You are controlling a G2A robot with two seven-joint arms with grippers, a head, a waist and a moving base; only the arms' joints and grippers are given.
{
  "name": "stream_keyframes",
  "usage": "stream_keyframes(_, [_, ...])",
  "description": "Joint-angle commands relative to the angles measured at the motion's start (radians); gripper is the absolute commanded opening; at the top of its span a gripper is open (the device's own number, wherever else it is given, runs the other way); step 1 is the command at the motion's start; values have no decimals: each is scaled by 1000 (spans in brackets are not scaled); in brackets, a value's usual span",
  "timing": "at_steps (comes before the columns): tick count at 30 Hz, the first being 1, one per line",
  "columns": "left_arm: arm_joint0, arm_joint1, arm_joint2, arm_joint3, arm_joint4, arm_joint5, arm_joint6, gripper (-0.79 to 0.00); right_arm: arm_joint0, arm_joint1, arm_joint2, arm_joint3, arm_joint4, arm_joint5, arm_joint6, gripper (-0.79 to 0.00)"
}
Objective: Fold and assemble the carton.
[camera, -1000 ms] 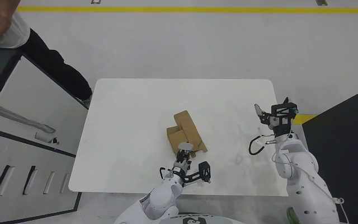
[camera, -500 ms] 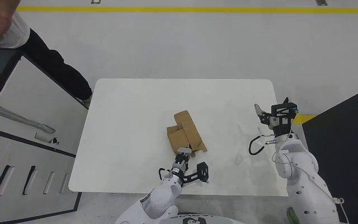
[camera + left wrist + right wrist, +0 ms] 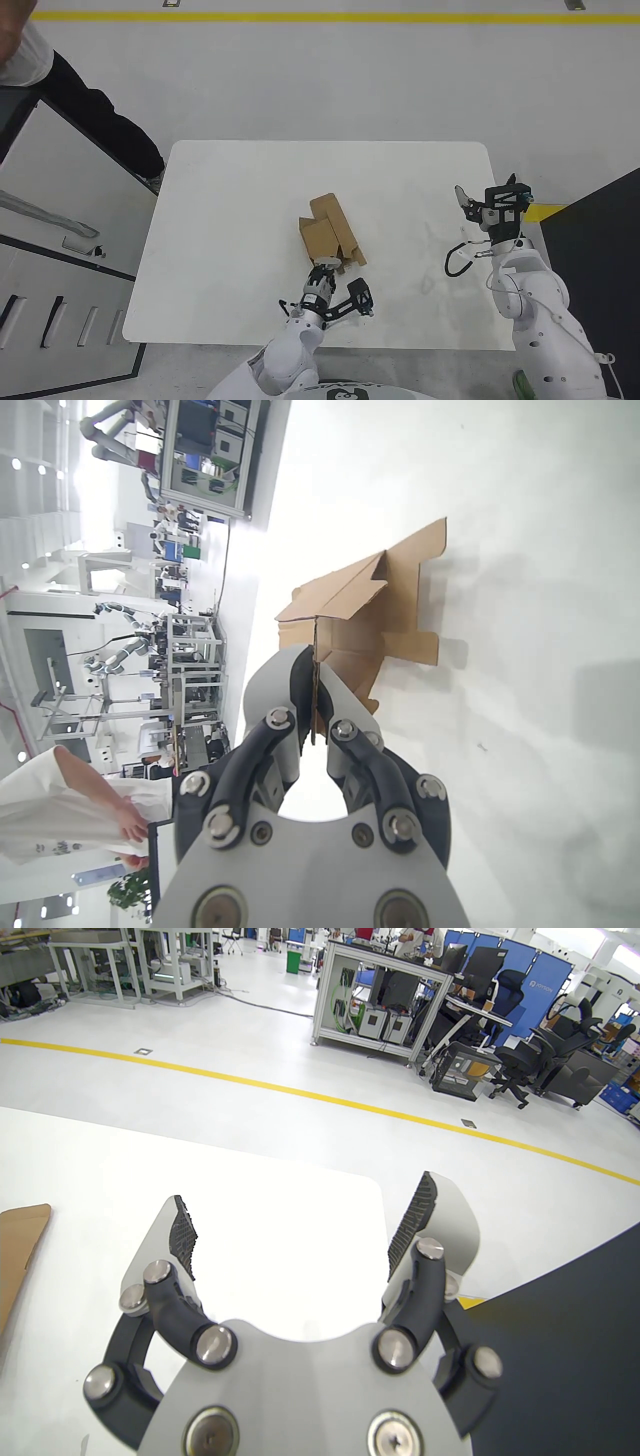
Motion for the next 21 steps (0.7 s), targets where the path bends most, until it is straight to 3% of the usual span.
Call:
stream_keyframes(1, [8,1,0,-33,18,2,7,-785,0,0,0,0,0,0,0,0])
stream_keyframes(17, [33,25,-102,-214,44,-63,189,-785,0,0,0,0,0,0,0,0])
stream_keyframes(21, [37,28,-92,-239,45,-95,250,-785,0,0,0,0,0,0,0,0])
